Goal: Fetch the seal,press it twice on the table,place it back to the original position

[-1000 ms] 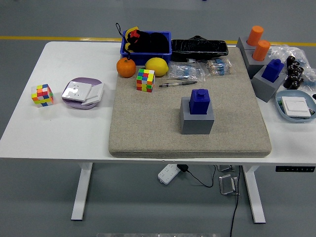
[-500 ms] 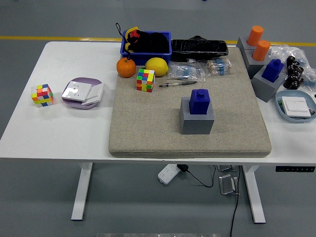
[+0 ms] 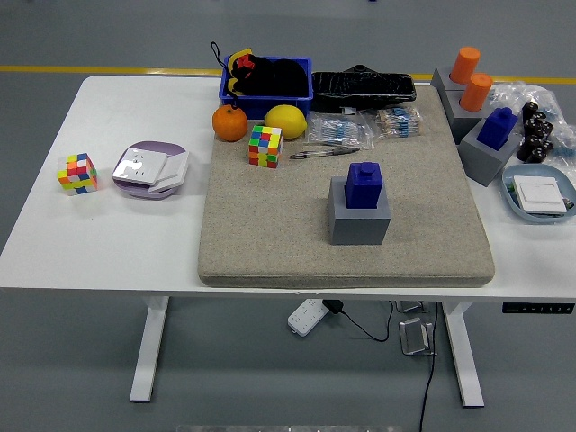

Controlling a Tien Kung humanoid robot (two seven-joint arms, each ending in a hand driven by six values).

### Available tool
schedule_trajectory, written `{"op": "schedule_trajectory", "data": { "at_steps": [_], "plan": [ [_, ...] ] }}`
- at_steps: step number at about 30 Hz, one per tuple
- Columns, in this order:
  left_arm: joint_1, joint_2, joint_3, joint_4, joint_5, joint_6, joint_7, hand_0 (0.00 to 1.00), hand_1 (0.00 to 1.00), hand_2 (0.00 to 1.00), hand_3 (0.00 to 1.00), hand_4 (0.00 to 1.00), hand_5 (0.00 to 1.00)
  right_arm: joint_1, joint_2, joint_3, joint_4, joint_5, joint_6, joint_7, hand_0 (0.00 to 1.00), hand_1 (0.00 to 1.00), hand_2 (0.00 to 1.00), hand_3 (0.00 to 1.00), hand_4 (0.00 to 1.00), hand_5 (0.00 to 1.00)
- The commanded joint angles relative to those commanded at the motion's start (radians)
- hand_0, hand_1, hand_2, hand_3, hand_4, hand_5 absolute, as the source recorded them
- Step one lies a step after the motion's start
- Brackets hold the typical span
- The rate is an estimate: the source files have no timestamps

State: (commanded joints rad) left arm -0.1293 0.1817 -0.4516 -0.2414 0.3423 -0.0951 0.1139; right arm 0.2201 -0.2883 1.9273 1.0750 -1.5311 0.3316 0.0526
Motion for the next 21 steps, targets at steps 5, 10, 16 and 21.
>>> {"op": "schedule_trajectory", "data": {
  "at_steps": [5, 10, 16, 21],
  "plan": [
    [-0.004, 0.000, -0.002, -0.001, 0.001, 0.000, 0.000, 0.816, 0.816, 0.787, 0.837, 0.800, 0.409, 0.001, -0.003, -0.005, -0.003, 0.001, 0.000, 0.000, 0.862, 0.810, 0.793, 0.792, 0.938, 0.295],
    [-0.005, 0.002, -0.001, -0.001, 0.000, 0.000, 0.000, 0.816, 0.816, 0.787, 0.837, 0.798, 0.409, 0.002, -0.003, -0.006, -0.002, 0.003, 0.001, 0.000, 0.860, 0.802, 0.790, 0.790, 0.937, 0.295],
    [-0.003, 0.004, 0.003, -0.001, -0.002, 0.002, 0.000, 0.816, 0.816, 0.787, 0.837, 0.798, 0.408, 0.002, -0.004, -0.009, -0.003, 0.002, 0.002, 0.000, 0.860, 0.800, 0.790, 0.790, 0.934, 0.294],
    [-0.003, 0.005, 0.007, -0.002, -0.003, 0.002, 0.001, 0.815, 0.815, 0.787, 0.837, 0.799, 0.409, 0.003, -0.003, -0.014, -0.004, 0.000, 0.003, -0.001, 0.858, 0.799, 0.788, 0.789, 0.934, 0.295]
  ]
}}
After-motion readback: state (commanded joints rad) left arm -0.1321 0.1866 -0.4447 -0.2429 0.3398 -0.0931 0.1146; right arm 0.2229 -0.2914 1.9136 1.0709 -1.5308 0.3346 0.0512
